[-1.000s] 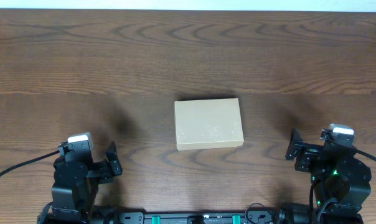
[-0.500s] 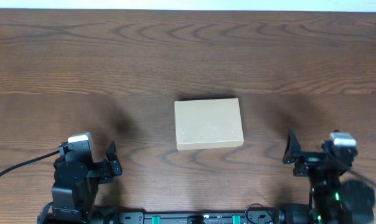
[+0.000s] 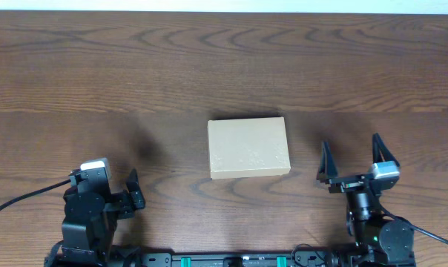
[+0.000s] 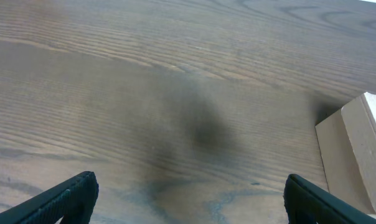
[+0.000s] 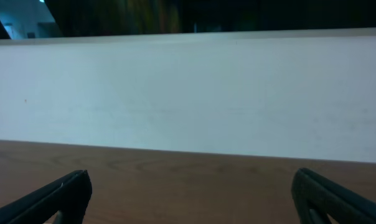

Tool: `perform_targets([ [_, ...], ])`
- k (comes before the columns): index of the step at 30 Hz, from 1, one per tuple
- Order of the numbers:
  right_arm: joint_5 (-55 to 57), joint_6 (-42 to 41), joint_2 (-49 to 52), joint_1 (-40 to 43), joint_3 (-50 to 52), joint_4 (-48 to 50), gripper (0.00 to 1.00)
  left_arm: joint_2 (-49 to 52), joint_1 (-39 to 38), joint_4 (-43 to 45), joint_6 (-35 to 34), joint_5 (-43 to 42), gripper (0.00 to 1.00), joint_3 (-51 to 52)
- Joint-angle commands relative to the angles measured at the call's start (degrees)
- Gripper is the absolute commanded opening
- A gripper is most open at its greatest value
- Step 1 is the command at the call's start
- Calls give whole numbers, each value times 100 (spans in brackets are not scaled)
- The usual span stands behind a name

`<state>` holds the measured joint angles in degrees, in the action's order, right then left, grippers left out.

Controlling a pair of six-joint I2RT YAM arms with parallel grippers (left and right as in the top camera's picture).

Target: Pack container

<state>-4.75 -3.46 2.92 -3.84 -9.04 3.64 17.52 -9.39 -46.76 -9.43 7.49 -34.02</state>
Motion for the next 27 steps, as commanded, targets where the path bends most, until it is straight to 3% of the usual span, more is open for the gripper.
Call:
perform_targets([
  [1, 92, -33, -181, -55, 361, 101, 99, -11, -2, -17, -31, 39, 95, 28],
  [10, 424, -11, -262, -31, 850, 44, 99, -13, -2, -17, -31, 39, 95, 28],
  [17, 470, -13, -260, -26, 872, -817, 99, -11, -2, -17, -31, 39, 95, 28],
  [27, 455, 55, -258, -26, 872, -793, 99, -13, -2, -17, -28, 39, 95, 28],
])
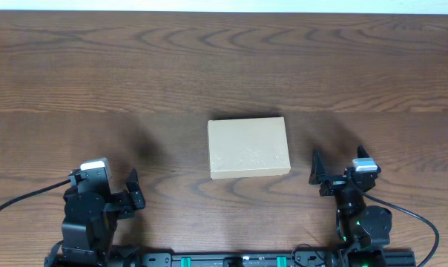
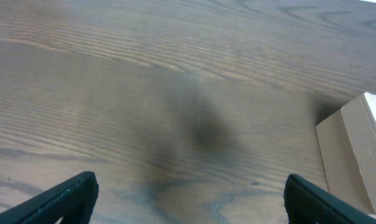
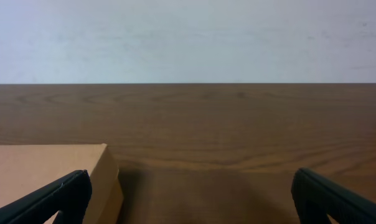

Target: Pack container

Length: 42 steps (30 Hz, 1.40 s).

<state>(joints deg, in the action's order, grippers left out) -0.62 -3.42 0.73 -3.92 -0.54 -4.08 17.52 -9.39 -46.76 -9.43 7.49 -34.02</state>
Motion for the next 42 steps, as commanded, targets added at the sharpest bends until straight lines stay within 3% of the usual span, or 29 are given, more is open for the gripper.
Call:
perform_targets([
  [1, 42, 48, -39, -17, 22, -22, 99, -11, -2, -17, -31, 39, 95, 28],
  [29, 42, 50, -39, -17, 22, -22, 99, -13, -2, 9, -46, 35, 95, 37],
  [36, 42, 50, -39, -17, 22, -22, 99, -138, 4, 1609, 396, 57, 95, 651],
  [42, 42, 50, -39, -17, 22, -22, 99, -872, 11, 2736, 671, 57, 95, 1598],
])
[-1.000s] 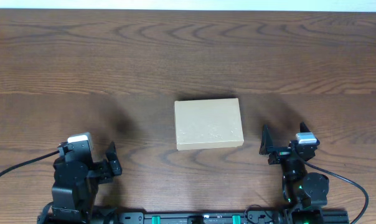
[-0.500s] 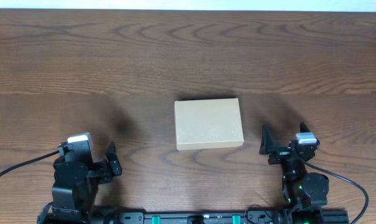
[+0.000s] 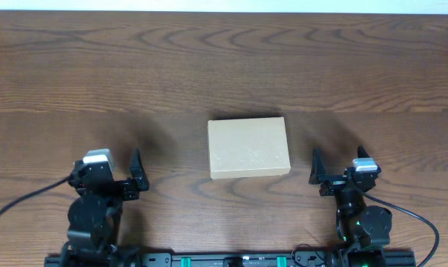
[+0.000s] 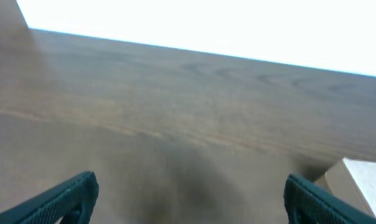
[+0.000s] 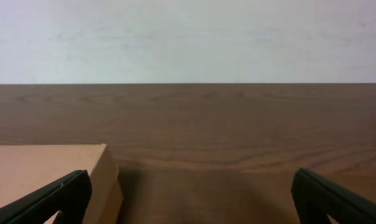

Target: Pack container

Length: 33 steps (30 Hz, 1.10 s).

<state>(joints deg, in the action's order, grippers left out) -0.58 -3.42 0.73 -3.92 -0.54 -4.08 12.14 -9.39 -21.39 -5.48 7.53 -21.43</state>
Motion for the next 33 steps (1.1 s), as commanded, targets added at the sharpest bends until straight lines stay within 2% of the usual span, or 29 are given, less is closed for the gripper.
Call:
perform_targets([
  [1, 37, 50, -39, -17, 22, -20, 99, -463, 15, 284, 278, 55, 95, 479],
  [8, 37, 50, -39, -17, 22, -22, 99, -1204, 260, 756, 278, 52, 95, 1167],
  [15, 37, 48, -39, -17, 22, -20, 99, -1196, 306, 868, 363, 28, 95, 1458],
  [20, 37, 50, -39, -17, 22, -22, 99, -1196, 306, 863, 361, -343, 95, 1751],
  [33, 37, 50, -39, -17, 22, -22, 99, -1196, 306, 874, 426, -437, 95, 1764],
])
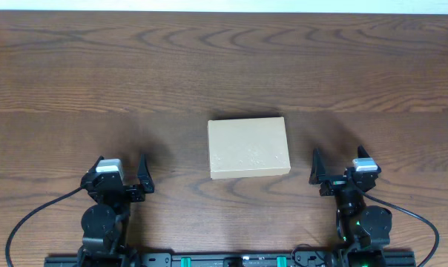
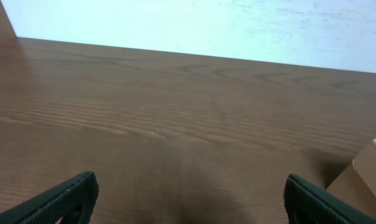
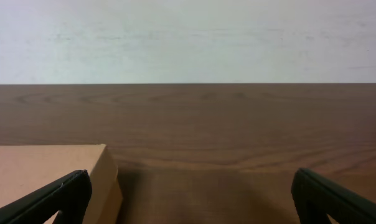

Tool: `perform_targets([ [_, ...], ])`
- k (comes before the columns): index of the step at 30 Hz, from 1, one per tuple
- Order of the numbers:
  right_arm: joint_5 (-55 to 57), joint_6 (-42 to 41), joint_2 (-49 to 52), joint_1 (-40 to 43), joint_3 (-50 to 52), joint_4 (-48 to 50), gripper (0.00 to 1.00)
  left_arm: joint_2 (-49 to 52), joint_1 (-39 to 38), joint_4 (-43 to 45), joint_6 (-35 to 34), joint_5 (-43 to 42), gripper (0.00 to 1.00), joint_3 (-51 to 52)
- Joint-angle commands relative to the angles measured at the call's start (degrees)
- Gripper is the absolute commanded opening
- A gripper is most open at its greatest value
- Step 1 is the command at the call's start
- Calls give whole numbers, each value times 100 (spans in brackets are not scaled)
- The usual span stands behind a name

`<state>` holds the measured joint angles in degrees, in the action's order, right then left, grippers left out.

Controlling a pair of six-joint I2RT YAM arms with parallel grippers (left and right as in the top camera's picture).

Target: Pack container

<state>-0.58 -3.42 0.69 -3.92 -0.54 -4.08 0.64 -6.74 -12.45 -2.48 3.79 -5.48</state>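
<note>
A closed tan cardboard box [image 1: 248,147] lies flat in the middle of the wooden table [image 1: 224,67]. My left gripper [image 1: 122,172] rests near the front edge, left of the box, open with nothing between its fingers; the left wrist view catches only a corner of the box [image 2: 368,177] at the right edge. On the other side my right gripper [image 1: 343,165] sits open and empty too, and the right wrist view shows the box [image 3: 48,177] at its lower left.
A pale wall [image 3: 188,40] rises behind the far edge of the table. Black cables [image 1: 31,219] run from both arm bases along the front edge.
My left gripper has come down nearer the front edge, its fingers level and pointing away across the table. The box and the right arm have not moved.
Both grippers were open by the front edge, the right one raised and facing the wall. Then the right one sat lower, beside the box. Later the left arm tilted upward, and now it rests low and level. The box stayed put.
</note>
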Motion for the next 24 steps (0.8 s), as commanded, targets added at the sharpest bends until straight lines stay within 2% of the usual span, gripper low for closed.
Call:
perform_targets([
  [1, 37, 50, -35, -17, 22, -20, 99, -46, 42, -20, 144, -39, 95, 168],
  [8, 37, 50, -35, -17, 22, -22, 99, -46, 42, -15, 514, -44, 95, 168],
  [19, 37, 50, -35, -17, 22, -22, 99, -46, 35, -22, 514, -131, 95, 168],
  [24, 37, 50, -35, -17, 22, -22, 99, -46, 35, -35, 922, -382, 95, 168],
])
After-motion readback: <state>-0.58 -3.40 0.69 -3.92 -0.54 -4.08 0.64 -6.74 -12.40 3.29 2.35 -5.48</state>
